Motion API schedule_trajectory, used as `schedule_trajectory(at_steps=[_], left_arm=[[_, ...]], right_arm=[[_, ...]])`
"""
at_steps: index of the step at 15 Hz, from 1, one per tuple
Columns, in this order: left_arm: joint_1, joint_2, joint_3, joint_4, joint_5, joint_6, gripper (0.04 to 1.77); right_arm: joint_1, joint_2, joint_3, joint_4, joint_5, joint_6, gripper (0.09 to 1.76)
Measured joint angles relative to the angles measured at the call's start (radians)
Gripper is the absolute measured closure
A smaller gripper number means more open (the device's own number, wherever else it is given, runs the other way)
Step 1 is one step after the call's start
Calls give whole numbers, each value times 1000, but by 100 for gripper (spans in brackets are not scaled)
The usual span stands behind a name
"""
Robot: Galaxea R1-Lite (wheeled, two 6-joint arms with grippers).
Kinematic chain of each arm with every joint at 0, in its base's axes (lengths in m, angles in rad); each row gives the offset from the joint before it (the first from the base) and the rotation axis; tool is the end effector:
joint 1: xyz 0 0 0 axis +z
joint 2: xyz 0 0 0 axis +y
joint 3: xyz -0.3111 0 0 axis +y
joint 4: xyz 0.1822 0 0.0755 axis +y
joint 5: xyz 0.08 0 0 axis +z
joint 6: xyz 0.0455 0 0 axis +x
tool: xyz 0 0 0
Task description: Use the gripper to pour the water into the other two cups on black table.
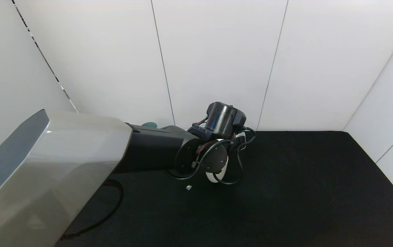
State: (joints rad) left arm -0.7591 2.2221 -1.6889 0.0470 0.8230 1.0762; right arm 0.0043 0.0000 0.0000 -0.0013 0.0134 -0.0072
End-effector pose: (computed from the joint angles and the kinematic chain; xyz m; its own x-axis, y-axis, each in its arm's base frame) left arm 0.3688 -0.3039 0.1590 0.9172 0.1404 -0.3728 0.3610 0.1024 0.9269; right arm -0.0034 0.0006 0.0757 0.9998 0.0177 0.0013 -0.0177 0.9998 -0.0072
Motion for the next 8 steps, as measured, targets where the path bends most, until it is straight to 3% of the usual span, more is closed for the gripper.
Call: schedule_trajectory(at_steps=[8], left_arm=[[-16,7,1,0,34,43,52]], right_arm=[[0,0,0,0,0,0,14]])
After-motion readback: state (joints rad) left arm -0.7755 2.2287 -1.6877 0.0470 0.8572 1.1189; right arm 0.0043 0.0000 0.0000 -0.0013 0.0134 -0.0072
